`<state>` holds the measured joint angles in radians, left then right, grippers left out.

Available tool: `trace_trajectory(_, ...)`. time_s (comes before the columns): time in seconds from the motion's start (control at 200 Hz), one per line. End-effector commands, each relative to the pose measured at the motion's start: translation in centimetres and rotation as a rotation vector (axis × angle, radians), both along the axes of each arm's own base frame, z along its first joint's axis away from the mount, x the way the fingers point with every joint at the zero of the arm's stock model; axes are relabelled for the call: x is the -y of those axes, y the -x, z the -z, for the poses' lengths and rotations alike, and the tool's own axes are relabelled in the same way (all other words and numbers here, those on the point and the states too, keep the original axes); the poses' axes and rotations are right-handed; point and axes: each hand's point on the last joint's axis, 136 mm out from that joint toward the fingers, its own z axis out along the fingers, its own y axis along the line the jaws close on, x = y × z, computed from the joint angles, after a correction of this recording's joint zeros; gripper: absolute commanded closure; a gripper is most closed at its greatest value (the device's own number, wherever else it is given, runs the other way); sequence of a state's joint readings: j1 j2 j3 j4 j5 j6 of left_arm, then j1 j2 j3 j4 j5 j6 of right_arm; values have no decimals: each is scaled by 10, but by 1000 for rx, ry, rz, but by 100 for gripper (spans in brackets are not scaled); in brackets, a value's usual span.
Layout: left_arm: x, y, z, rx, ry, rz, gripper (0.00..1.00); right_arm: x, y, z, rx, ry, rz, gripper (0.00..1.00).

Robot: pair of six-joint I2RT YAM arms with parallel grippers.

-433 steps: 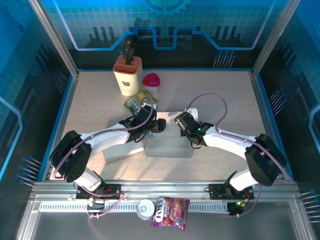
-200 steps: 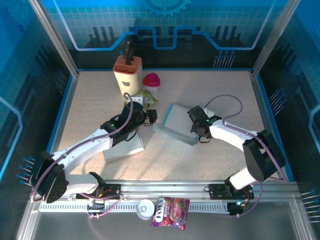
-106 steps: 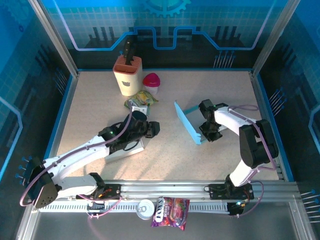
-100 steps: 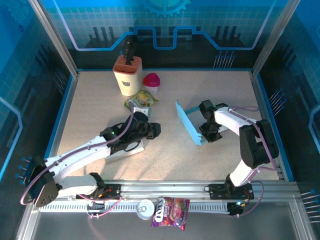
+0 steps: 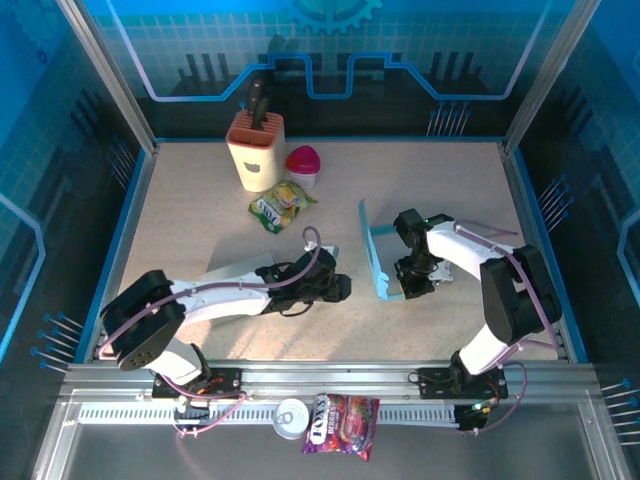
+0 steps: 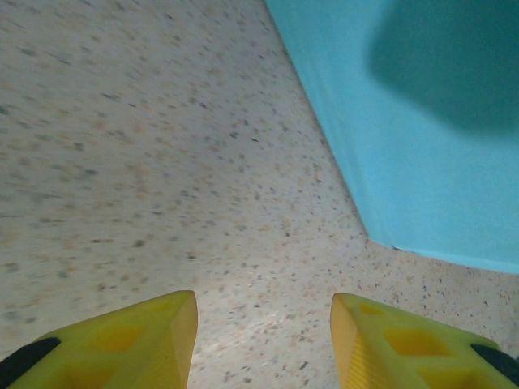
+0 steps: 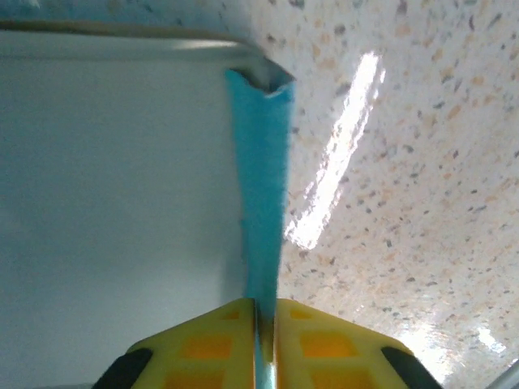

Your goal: Fold the paper box

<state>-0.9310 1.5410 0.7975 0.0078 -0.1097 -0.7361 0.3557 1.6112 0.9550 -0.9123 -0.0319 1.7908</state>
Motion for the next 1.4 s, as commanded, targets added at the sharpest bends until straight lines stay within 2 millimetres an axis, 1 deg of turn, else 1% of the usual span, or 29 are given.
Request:
trace_trajectory(0.0,23,-3,-10,12,89,10,52,-2,11,-5,13,-17,34,74)
trace_trajectory(0.07,27,-5,-11,18,100,8,52,-1,12,-8,45,-19,40,64)
trace_trajectory(0.155,29,-7,-10,20,95,10,53,0,6,-17,103,-24,39,54)
trace_trajectory(0.175,30,-7,-10,20,96,10,53,4,13,-13,89,-10,39,53)
trace_trajectory(0.225,31,-7,-9,21,94,10,53,7,12,-16,104,1,32,48)
trace_trajectory(0.275,31,-8,-9,21,92,11,53,10,12,-21,119,13,22,46)
trace_trajectory(0.335,31,-8,-9,24,85,10,53,16,6,-28,172,39,-8,43)
trace_trajectory(0.365,30,-8,-8,24,80,9,53,18,1,-32,207,53,-32,43)
trace_trajectory(0.39,29,-8,-8,25,78,8,53,19,-8,-37,262,56,-63,43)
trace_trajectory(0.44,28,-8,-8,27,74,4,53,13,-38,-53,431,37,-176,44)
trace_trajectory(0.495,27,-8,-9,30,72,1,53,6,-63,-73,608,22,-315,44)
trace_trajectory(0.53,24,-8,-10,35,69,-4,53,-4,-81,-91,747,9,-430,45)
trace_trajectory(0.565,22,-8,-13,44,72,-12,53,-13,-91,-108,857,7,-560,44)
trace_trajectory(0.635,14,-7,-22,65,64,-20,53,-29,-93,-135,955,7,-783,44)
trace_trajectory(0.655,12,-7,-26,75,64,-19,52,-32,-89,-136,952,11,-845,43)
trace_trajectory(0.665,12,-7,-27,78,63,-18,52,-35,-91,-145,971,12,-866,43)
trace_trajectory(0.685,9,-6,-31,89,64,-16,52,-40,-90,-153,988,13,-933,42)
trace_trajectory(0.735,5,-5,-46,126,86,-12,50,-49,-84,-161,987,9,-1057,40)
trace_trajectory(0.74,4,-5,-47,129,87,-12,50,-50,-84,-164,992,11,-1066,40)
trace_trajectory(0.745,4,-5,-46,131,82,-11,50,-51,-83,-164,989,10,-1079,40)
trace_trajectory(0.75,3,-4,-50,139,92,-12,50,-52,-82,-165,987,8,-1089,40)
trace_trajectory(0.8,-4,-2,-65,178,116,-10,49,-63,-76,-171,986,-13,-1187,39)
trace_trajectory(0.875,-15,6,-89,234,162,-3,48,-74,-69,-176,962,-18,-1292,35)
trace_trajectory(0.96,-31,15,-112,267,181,-5,47,-79,-68,-174,921,-28,-1343,33)
trace_trajectory(1.056,-47,24,-126,283,177,-8,46,-90,-70,-176,918,-42,-1380,34)
trace_trajectory(1.131,-57,30,-131,286,175,-8,46,-98,-74,-175,908,-49,-1391,39)
trace_trajectory(1.221,-66,36,-131,282,168,-8,46,-103,-78,-168,860,-54,-1390,47)
trace_trajectory(1.331,-72,41,-129,273,166,-8,46,-109,-84,-161,847,-49,-1372,52)
trace_trajectory(1.396,-75,43,-128,273,171,-8,46,-110,-88,-158,847,-48,-1336,58)
